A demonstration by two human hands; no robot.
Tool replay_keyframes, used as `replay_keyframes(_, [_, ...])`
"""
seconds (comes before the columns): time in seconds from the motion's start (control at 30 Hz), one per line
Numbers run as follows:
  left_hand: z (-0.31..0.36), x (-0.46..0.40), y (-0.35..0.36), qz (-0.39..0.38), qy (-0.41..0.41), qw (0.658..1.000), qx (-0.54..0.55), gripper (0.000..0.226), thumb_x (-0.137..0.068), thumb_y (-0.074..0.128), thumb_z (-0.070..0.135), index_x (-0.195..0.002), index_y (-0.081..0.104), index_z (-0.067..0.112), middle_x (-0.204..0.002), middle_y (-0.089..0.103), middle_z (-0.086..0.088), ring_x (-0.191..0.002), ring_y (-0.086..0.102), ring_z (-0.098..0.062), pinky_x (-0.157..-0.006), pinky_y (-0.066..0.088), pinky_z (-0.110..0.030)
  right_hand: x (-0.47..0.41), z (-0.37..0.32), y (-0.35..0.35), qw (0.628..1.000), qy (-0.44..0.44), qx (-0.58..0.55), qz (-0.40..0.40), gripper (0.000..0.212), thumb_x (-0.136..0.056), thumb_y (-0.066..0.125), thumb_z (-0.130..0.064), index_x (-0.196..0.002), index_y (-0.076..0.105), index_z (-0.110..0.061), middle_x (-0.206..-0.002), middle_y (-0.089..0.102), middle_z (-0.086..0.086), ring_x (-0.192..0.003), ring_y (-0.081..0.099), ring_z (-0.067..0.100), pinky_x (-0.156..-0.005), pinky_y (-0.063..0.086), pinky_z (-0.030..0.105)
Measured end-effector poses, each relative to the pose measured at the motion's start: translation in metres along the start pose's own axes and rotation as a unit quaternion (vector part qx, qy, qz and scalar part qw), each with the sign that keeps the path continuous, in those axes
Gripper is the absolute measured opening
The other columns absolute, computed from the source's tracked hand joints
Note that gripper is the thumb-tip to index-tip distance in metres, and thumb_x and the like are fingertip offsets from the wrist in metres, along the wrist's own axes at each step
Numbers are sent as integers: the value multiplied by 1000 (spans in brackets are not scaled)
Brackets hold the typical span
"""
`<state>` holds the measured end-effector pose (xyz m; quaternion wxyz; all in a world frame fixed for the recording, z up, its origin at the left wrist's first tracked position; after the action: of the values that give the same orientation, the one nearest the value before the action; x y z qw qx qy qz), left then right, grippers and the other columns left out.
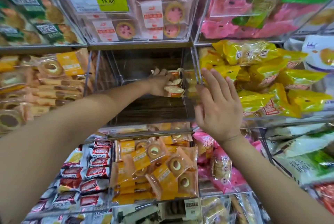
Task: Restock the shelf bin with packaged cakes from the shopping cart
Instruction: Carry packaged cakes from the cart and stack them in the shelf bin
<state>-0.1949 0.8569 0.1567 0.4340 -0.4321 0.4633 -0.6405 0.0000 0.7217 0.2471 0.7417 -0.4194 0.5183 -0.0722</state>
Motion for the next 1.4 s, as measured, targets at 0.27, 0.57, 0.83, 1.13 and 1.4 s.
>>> replay_keyframes(0.27, [3,9,3,72,-10,996,-50,71,-79,68,33,-138,31,19,-135,30,-6,-127,25,-27,-103,26,-41,1,0,0,1000,0,2,5,35,-80,45,-21,-104,66,-6,-135,54,15,-129,46,31,-109,30,45])
replay_keyframes(0.57, [23,19,-1,109,182,956,-202,46,-89,58,20,-133,45,13,-134,48,-9,-123,45,-28,-94,42,-39,0,0,0,1000,0,1,14,36,-80,44,-21,-103,67,-6,-134,55,14,-127,48,31,-108,31,46])
replay_keyframes(0.83, [21,15,-11,130,72,987,-60,37,-89,59,12,-126,55,13,-131,50,-8,-121,45,-25,-96,43,-40,1,0,2,1000,0,-1,9,36,-80,44,-20,-103,67,-6,-134,55,15,-128,47,31,-109,31,46])
replay_keyframes(1.13, [25,25,-20,67,7,997,38,46,-87,64,17,-130,49,12,-128,47,-10,-119,45,-25,-99,40,-35,3,1,2,1000,8,-7,-3,33,-80,43,-20,-103,63,-5,-134,54,16,-128,47,33,-107,33,48])
replay_keyframes(1.4, [83,150,-81,293,-34,905,307,16,-93,53,18,-108,59,23,-106,57,8,-90,53,0,-69,41,-7,-4,-3,-30,993,46,-108,-28,31,-77,50,-6,-106,60,0,-139,46,22,-131,40,40,-106,34,55])
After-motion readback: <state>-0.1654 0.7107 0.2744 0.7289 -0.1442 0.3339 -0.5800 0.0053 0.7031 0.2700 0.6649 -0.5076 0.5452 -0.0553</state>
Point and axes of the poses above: each hand's wrist, its own x-axis away from the middle knuckle, its own y-axis out of the palm, z = x × y, the point moved 4 cm from there along -x, towards the middle knuckle
